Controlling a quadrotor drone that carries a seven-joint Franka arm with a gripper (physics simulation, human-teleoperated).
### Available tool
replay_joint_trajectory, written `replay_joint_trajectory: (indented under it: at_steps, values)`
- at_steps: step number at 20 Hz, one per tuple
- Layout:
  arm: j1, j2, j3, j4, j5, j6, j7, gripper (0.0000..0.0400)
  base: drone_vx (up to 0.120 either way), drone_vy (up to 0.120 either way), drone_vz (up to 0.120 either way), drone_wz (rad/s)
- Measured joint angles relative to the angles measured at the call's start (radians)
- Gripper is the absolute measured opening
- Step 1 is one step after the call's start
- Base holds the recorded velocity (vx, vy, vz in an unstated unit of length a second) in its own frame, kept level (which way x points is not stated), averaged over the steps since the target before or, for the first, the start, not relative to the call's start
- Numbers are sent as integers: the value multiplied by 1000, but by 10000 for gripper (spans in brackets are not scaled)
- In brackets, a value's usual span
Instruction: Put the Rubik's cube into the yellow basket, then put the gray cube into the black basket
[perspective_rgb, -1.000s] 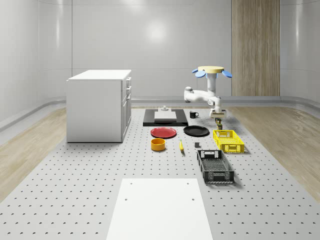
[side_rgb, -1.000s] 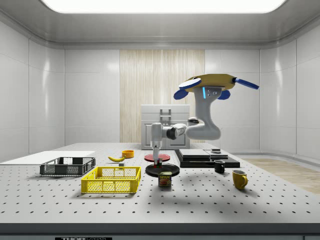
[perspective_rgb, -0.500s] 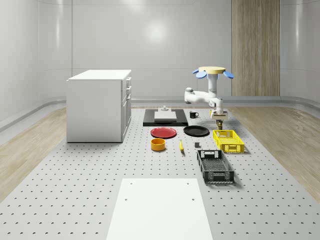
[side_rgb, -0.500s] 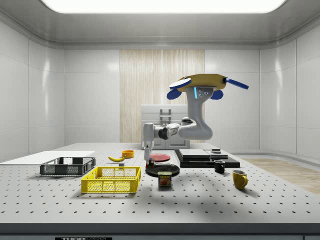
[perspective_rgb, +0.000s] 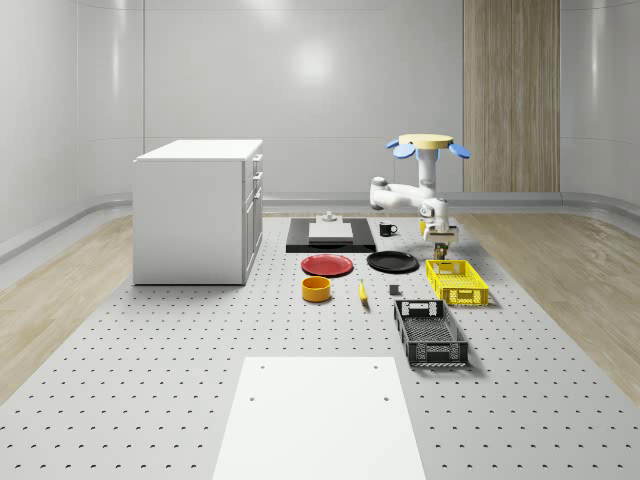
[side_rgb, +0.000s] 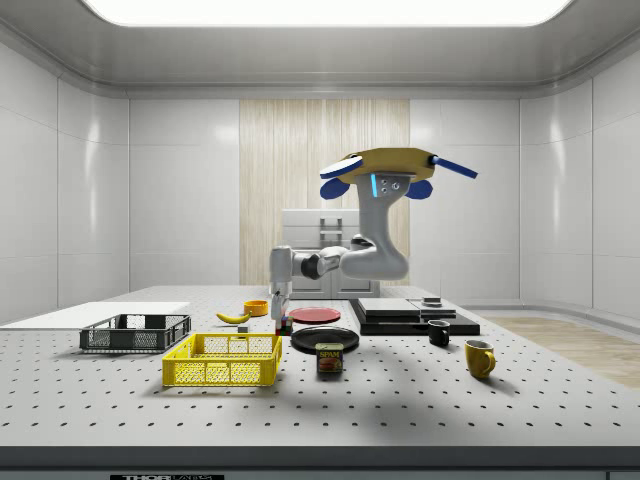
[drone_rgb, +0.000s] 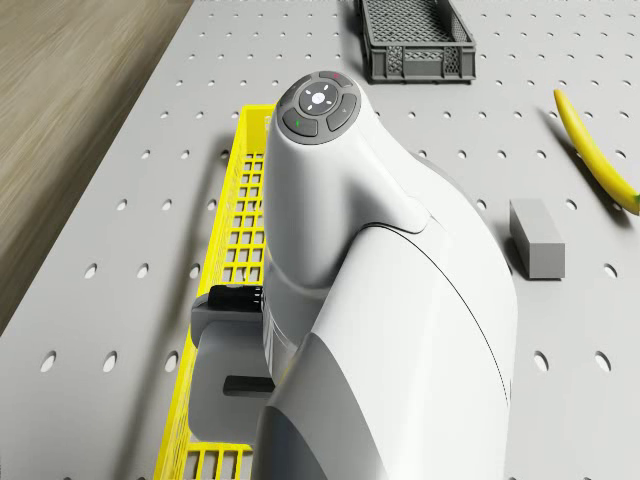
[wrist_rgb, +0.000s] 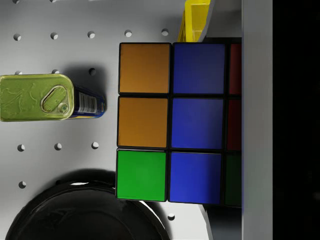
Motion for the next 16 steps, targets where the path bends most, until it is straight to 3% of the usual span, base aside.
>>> replay_joint_trajectory:
  at_steps: [16]
  values:
    - [0,-2,0,0,1,2,0,285,120,0,0,0]
